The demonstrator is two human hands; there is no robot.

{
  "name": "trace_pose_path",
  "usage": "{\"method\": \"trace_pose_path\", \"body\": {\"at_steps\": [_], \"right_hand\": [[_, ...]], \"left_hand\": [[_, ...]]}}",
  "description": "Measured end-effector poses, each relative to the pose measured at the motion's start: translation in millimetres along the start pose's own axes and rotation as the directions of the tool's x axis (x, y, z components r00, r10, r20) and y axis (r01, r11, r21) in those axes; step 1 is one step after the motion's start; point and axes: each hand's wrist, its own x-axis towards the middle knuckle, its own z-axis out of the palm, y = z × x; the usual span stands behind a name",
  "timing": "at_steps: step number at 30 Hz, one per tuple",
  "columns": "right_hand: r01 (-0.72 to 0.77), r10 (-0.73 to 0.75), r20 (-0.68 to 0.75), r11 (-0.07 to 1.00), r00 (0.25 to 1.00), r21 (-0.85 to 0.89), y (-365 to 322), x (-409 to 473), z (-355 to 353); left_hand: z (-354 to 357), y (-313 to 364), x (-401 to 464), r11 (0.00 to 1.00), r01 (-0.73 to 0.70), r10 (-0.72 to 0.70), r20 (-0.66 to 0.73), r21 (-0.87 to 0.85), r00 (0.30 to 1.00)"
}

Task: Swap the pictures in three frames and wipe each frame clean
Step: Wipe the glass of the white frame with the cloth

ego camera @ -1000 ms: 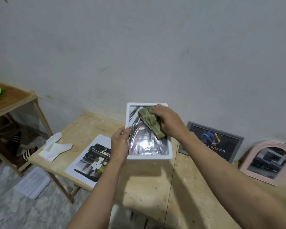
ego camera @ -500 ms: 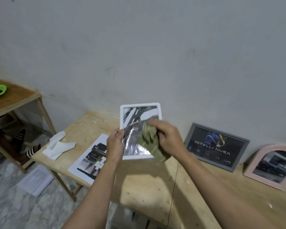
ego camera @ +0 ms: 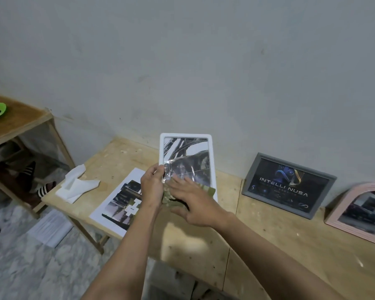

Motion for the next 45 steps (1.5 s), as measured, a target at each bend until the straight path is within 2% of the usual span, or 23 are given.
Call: {"method": "trace_pose_path", "body": {"at_steps": [3,6,8,11,14,17,18,19,21,23,26,28,29,31,34,36,39,41,42,43,45], "right_hand": [[-0.059,0.053,0.042,0.987,0.998,0.153,12.8,-10.3,7.5],[-0.235,0.207,0.115,0.910,0.972,0.343,24.2,-18.5,4.2],[-0.390,0.348,0.179,0.776,0.920,0.496,39.2,-21.5,4.7],[-0.489,0.485,0.214,0.559,0.848,0.670,67.8,-21.2,2.0],[-0.517,0.583,0.225,0.400,0.780,0.757,109.6,-16.2,-12.4],[-0.463,0.716,0.200,0.191,0.669,0.866,169.0,-4.9,-30.9],[-0.452,0.750,0.170,0.187,0.639,0.872,192.6,0.1,-34.5],[-0.465,0.774,0.130,0.228,0.619,0.855,217.3,5.6,-35.4],[-0.528,0.770,0.030,0.409,0.638,0.744,256.5,14.7,-29.7],[-0.557,0.718,-0.045,0.576,0.694,0.598,291.6,26.5,-13.4],[-0.483,0.538,-0.122,0.819,0.834,0.309,333.8,34.6,30.3],[-0.503,0.504,-0.053,0.863,0.862,0.041,357.5,30.6,65.4],[-0.538,0.538,-0.007,0.842,0.843,-0.020,366.3,27.0,82.9],[-0.598,0.597,0.018,0.801,0.802,0.024,372.3,19.2,112.2],[-0.615,0.616,-0.067,0.788,0.785,0.037,369.5,12.3,139.9],[-0.622,0.625,-0.034,0.780,0.780,0.075,366.4,10.7,136.9],[-0.605,0.598,0.095,0.786,0.796,0.126,365.8,12.2,116.7],[-0.618,0.613,0.094,0.762,0.785,0.193,355.2,15.4,96.7],[-0.646,0.657,0.085,0.696,0.749,0.312,346.0,16.6,86.7],[-0.662,0.724,0.088,0.566,0.684,0.492,333.9,17.3,76.8],[-0.580,0.816,0.177,0.221,0.550,0.784,299.9,8.0,45.5]], "left_hand": [[11.3,-13.1,7.7,0.999,0.005,-0.006,0.005,0.047,1.000],[20.7,-35.7,20.1,0.985,0.063,-0.072,0.051,0.162,0.996],[28.7,-56.1,30.6,0.970,0.100,-0.125,0.100,0.222,0.987],[40.2,-76.5,39.2,0.951,0.104,-0.146,0.126,0.290,0.981],[58.2,-88.5,55.9,0.942,0.106,-0.133,0.064,0.320,0.989],[73.4,-101.7,81.3,0.937,0.099,-0.111,0.018,0.334,0.994],[77.8,-107.0,89.8,0.936,0.108,-0.115,0.000,0.335,0.993],[81.8,-114.6,99.3,0.937,0.112,-0.112,-0.020,0.330,0.994],[84.7,-122.8,110.0,0.941,0.121,-0.109,-0.057,0.315,0.992],[89.6,-136.6,122.4,0.947,0.159,-0.135,-0.103,0.280,0.986],[93.5,-153.3,130.9,0.948,0.203,-0.174,-0.136,0.244,0.975],[94.5,-162.0,134.5,0.950,0.211,-0.181,-0.142,0.229,0.973],[95.3,-168.5,138.2,0.952,0.211,-0.182,-0.143,0.220,0.973],[96.3,-177.5,143.1,0.952,0.214,-0.184,-0.153,0.218,0.971],[99.4,-182.7,146.7,0.955,0.208,-0.175,-0.164,0.213,0.971],[101.5,-178.1,146.2,0.958,0.202,-0.169,-0.170,0.203,0.971],[104.3,-166.9,141.3,0.956,0.212,-0.179,-0.170,0.201,0.969],[104.6,-152.1,131.7,0.958,0.207,-0.179,-0.150,0.196,0.972],[104.7,-145.5,127.7,0.958,0.200,-0.173,-0.139,0.206,0.975],[105.7,-139.0,123.2,0.957,0.189,-0.165,-0.126,0.222,0.978],[104.6,-123.7,108.2,0.957,0.164,-0.148,-0.083,0.239,0.985]]}}
